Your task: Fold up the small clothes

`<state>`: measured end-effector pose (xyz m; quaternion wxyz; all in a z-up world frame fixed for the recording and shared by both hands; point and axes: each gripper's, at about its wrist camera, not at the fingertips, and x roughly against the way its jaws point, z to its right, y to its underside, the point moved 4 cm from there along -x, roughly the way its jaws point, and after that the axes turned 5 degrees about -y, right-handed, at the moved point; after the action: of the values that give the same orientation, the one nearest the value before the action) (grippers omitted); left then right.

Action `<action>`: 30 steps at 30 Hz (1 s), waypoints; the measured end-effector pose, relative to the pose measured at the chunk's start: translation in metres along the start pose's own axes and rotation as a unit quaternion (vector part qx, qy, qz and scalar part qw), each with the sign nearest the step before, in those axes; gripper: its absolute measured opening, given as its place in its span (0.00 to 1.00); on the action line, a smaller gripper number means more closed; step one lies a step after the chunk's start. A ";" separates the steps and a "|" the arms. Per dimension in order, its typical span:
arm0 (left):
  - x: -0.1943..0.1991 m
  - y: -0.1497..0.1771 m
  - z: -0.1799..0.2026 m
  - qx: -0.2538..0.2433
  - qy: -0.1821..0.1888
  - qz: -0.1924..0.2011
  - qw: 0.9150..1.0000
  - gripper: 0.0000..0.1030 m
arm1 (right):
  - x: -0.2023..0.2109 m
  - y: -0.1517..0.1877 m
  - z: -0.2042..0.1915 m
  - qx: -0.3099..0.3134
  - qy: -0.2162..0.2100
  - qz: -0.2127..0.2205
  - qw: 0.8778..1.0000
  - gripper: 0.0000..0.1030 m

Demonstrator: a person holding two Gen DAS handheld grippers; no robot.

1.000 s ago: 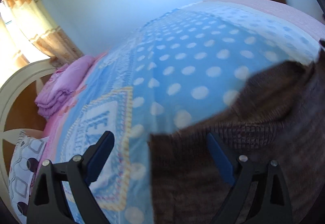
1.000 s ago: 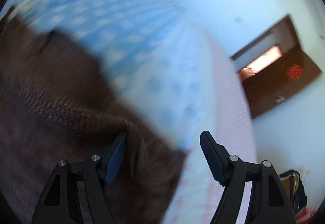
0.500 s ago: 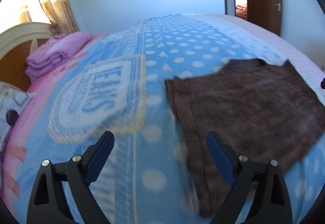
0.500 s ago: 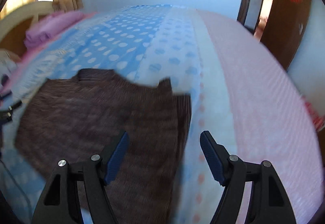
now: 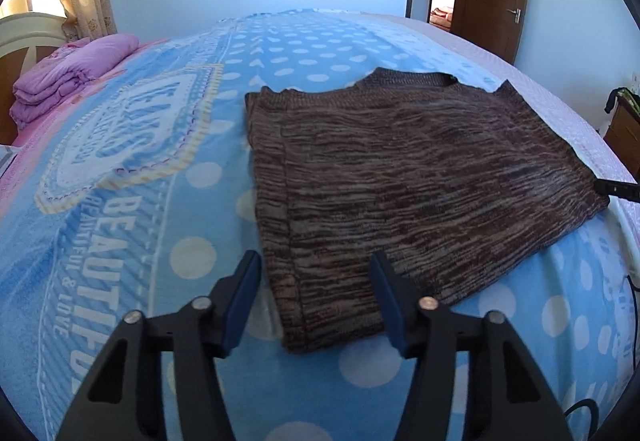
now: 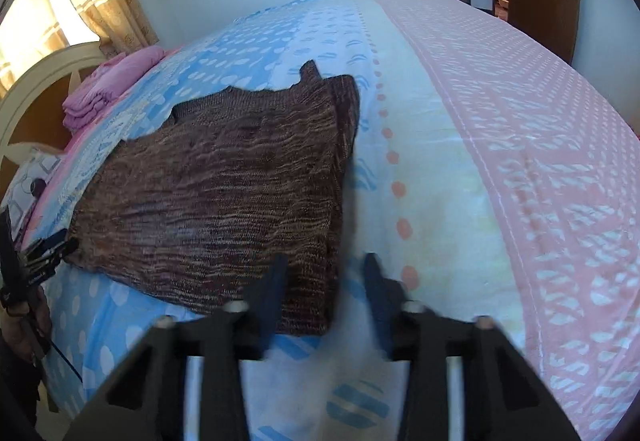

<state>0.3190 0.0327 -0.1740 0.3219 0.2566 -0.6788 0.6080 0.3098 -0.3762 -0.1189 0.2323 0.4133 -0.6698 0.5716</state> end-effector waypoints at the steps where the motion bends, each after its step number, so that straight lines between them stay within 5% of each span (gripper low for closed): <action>1: 0.000 0.001 0.000 0.000 0.001 -0.001 1.000 0.49 | 0.000 0.002 -0.002 0.007 0.001 -0.001 1.000 0.07; 3: -0.003 0.003 -0.001 0.002 0.008 -0.009 1.000 0.41 | 0.005 0.005 -0.006 0.026 0.017 0.006 1.000 0.04; 12: -0.006 0.006 -0.005 0.013 0.025 -0.013 1.000 0.42 | 0.007 0.035 0.005 0.021 0.040 -0.007 0.999 0.01; 17: -0.003 0.008 -0.008 0.022 0.021 -0.008 1.000 0.44 | 0.014 0.022 0.003 0.010 0.037 -0.014 0.999 0.03; 21: 0.004 0.008 -0.015 0.041 0.006 0.009 0.999 0.65 | 0.028 0.004 -0.009 0.033 0.069 0.013 0.997 0.48; 26: 0.001 0.009 -0.018 0.051 -0.009 0.007 0.999 0.70 | 0.017 -0.048 -0.031 0.070 0.066 0.055 0.994 0.48; 30: -0.001 0.011 -0.016 0.044 -0.015 0.005 0.999 0.73 | -0.032 -0.089 -0.016 0.054 0.101 0.052 0.992 0.47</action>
<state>0.3137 0.0496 -0.1809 0.2967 0.2760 -0.6576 0.6351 0.3979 -0.3516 -0.0888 0.2460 0.3301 -0.6316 0.6570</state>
